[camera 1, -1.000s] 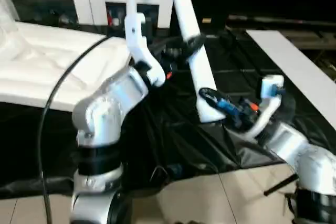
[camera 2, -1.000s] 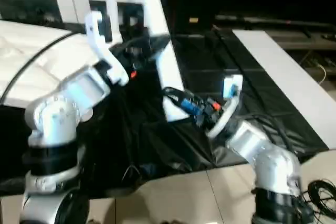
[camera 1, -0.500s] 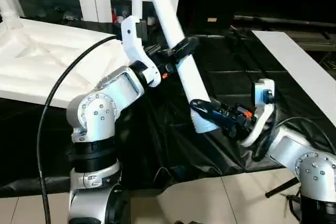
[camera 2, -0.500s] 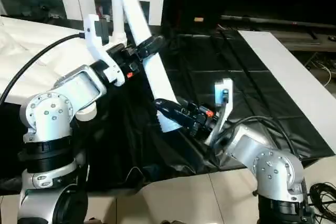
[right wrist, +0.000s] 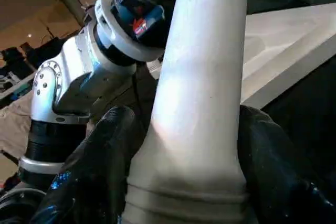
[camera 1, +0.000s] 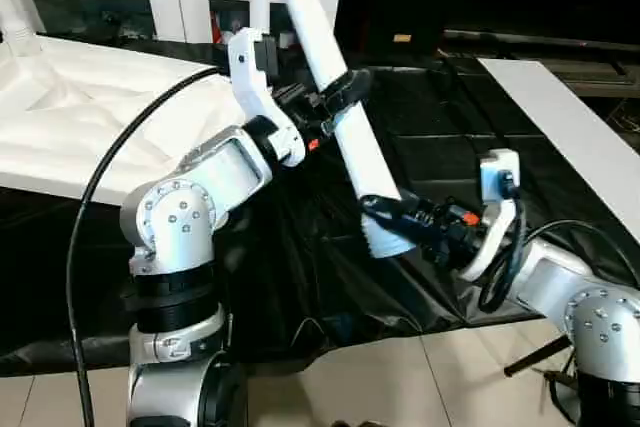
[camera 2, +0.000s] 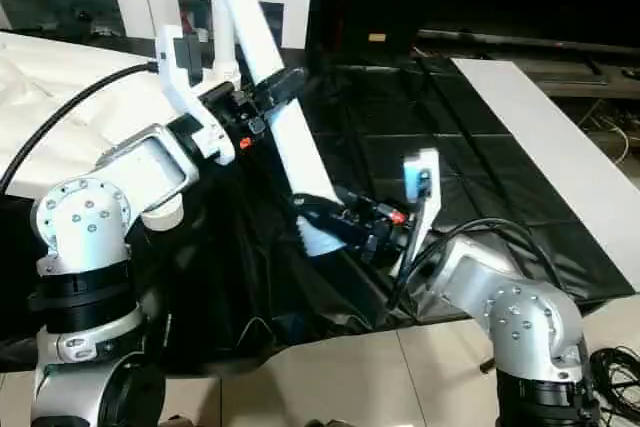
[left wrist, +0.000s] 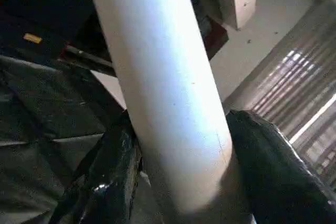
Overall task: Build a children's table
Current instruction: Pick table leg
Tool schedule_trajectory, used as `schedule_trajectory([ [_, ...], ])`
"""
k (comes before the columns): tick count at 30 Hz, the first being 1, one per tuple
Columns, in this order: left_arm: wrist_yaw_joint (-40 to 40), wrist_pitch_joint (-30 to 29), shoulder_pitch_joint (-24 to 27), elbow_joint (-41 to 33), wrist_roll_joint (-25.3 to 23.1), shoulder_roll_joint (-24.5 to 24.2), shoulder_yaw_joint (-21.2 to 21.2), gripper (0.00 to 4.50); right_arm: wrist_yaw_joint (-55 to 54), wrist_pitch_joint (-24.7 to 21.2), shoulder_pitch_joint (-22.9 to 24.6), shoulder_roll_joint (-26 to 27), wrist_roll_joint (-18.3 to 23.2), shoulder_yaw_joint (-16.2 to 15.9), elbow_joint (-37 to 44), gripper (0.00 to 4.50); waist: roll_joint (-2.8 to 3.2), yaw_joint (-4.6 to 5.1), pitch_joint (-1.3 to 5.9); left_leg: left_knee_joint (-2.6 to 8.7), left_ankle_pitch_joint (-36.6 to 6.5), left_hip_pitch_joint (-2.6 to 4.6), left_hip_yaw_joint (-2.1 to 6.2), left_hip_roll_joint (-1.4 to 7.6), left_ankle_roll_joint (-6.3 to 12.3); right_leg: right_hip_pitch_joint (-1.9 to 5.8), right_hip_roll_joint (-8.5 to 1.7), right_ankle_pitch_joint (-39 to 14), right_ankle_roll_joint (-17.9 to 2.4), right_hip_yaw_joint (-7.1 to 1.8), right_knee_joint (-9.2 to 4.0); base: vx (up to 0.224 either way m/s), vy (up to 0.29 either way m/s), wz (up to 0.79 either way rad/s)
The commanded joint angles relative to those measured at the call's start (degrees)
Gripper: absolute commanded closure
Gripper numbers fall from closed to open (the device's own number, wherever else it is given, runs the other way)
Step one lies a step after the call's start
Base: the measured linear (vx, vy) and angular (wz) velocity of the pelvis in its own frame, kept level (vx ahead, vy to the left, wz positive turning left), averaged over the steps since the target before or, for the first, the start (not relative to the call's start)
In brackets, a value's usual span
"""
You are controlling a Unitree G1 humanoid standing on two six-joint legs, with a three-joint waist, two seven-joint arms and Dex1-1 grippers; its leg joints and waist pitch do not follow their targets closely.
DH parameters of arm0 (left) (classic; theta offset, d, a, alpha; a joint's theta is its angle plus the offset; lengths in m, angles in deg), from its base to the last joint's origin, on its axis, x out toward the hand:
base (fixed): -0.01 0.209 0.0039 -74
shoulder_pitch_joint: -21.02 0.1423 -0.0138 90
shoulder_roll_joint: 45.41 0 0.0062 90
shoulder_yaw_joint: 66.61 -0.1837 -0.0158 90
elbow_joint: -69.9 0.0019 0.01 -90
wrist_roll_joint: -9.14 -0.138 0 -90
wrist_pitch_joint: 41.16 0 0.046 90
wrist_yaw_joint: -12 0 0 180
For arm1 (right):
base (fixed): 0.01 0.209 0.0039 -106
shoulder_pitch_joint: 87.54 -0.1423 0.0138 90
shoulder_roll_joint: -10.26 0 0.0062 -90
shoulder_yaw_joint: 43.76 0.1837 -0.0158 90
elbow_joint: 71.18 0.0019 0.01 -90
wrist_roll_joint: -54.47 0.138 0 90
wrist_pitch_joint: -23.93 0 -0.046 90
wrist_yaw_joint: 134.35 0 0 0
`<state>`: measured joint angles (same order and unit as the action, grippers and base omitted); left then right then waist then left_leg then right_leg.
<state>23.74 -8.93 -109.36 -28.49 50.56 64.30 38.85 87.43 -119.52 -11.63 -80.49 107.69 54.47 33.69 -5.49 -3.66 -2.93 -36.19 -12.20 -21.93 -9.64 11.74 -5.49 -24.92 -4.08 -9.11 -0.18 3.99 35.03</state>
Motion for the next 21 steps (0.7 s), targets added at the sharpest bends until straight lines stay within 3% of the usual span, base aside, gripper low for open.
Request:
schedule_trajectory([
  [1, 0.37, -1.44, 0.33, -0.73, 0.59, 0.05, -0.78, 2.05, 0.18, 0.97, -0.5, -1.1, -0.47, 0.69, 1.34, 1.92, -0.05, -0.25, 3.77, 4.49, -3.26, 0.28, 0.1, 1.09, 1.51, 3.88, -3.12, -15.12, -5.57, -2.26, -4.26, 0.0, 0.0, 0.0],
  [7, 0.93, -2.44, 0.62, -0.98, 2.45, -0.42, -1.03, 2.26, 0.46, 1.69, -0.48, -2.06, -1.19, -0.3, 1.36, 2.02, -0.18, -0.32, 3.8, 4.41, -2.67, 0.16, 0.05, 0.97, 1.3, 4.0, -3.09, -14.81, -5.44, -2.28, -4.16, 0.0, 0.0, 0.0],
  [11, 2.78, -3.01, 1.4, -1.98, 3.85, -1.99, -1.92, 2.46, 0.86, 2.44, -0.52, -3.05, -2.24, -1.01, 1.42, 2.36, -0.18, -0.25, 3.78, 4.46, -2.88, 0.17, 0.04, 1.03, 1.26, 4.01, -3.08, -15.02, -5.49, -2.28, -4.14, 0.0, 0.0, 0.0],
  [17, 2.16, -0.95, 0.63, -0.51, 2.68, -3.4, -1.09, 2.55, 0.75, 4.08, -1.54, -3.63, -4.26, -1.52, 0.82, 2.55, -0.06, -0.17, 3.82, 4.41, -2.86, 0.22, 0.07, 1.06, 1.26, 3.96, -3.07, -14.77, -5.29, -2.29, -4.1, 0.0, 0.0, 0.0],
  [18, 1.99, -0.61, 0.49, -0.18, 2.57, -3.54, -0.94, 2.56, 0.72, 4.14, -1.65, -3.62, -4.31, -1.54, 0.7, 2.01, -0.06, -0.13, 3.8, 4.42, -2.91, 0.28, 0.05, 1.03, 1.28, 3.95, -3.0, -14.64, -5.4, -2.28, -4.1, 0.0, 0.0, 0.0],
  [21, 1.56, 0.49, -0.15, 1.07, 2.2, -4.24, -0.33, 2.57, 0.74, 3.8, -2.29, -3.63, -3.43, -1.28, 0.3, 1.68, -0.04, -0.13, 3.76, 4.44, -3.36, 0.26, 0.02, 0.95, 1.38, 3.94, -2.96, -15.0, -5.26, -2.27, -4.19, 0.0, 0.0, 0.0],
])
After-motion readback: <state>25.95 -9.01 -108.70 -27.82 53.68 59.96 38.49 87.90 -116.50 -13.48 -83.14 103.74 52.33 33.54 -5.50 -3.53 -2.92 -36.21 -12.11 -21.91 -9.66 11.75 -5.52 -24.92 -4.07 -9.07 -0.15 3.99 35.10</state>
